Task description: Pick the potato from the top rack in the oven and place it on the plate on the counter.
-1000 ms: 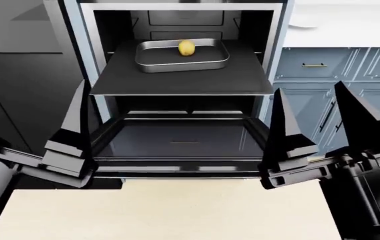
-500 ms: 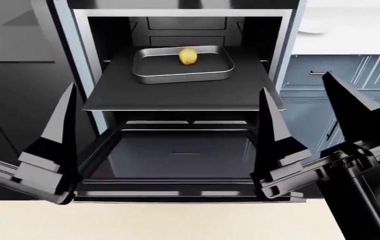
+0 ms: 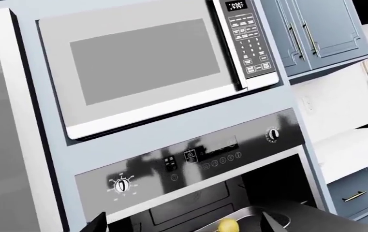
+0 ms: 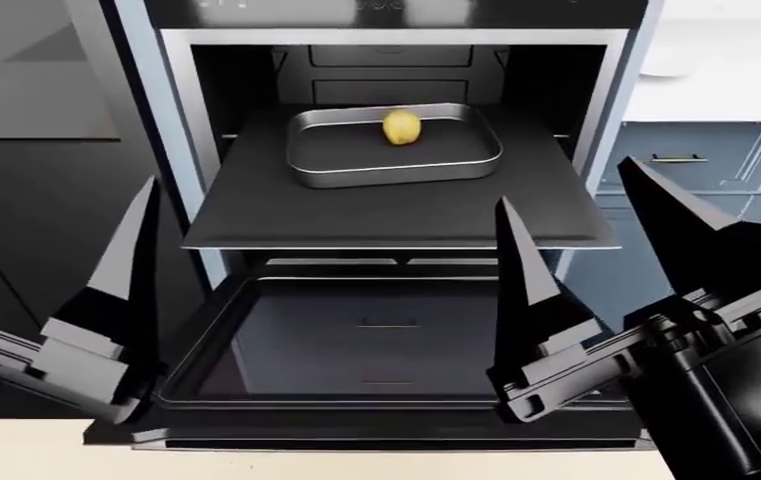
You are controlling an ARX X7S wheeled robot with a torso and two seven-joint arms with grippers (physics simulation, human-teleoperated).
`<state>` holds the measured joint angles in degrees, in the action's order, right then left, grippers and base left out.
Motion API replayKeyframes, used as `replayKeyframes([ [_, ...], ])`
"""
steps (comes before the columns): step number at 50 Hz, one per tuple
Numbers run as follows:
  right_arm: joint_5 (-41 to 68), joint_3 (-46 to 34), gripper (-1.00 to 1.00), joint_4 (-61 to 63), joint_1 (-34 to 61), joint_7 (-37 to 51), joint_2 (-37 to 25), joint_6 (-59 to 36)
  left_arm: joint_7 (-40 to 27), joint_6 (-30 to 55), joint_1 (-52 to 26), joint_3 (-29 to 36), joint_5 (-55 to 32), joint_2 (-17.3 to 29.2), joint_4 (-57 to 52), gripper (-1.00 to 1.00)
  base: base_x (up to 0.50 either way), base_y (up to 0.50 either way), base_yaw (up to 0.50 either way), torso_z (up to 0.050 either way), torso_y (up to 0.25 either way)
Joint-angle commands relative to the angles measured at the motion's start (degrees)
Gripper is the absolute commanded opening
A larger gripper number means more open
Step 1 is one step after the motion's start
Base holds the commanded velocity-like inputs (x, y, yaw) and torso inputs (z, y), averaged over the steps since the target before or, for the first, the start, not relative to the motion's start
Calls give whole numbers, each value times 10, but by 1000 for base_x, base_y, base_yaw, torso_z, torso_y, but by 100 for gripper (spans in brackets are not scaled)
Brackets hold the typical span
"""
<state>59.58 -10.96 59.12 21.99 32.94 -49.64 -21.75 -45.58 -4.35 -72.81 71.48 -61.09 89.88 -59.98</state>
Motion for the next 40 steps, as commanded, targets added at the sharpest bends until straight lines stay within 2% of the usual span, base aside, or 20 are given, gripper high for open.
replayKeyframes([
  [1, -6, -15, 100, -7, -5, -1, -10, 19, 5, 1, 1, 1, 3, 1, 0, 100, 125, 176, 0, 0, 0],
  [27, -3, -17, 100, -15, -19, 3, -23, 46, 8, -1, 2, 8, 13, 1, 0, 100, 125, 149, 0, 0, 1],
  [40, 4, -18, 100, -22, -21, 6, -22, 55, 9, 5, -5, 8, 6, -1, 0, 100, 49, 5, 0, 0, 0],
])
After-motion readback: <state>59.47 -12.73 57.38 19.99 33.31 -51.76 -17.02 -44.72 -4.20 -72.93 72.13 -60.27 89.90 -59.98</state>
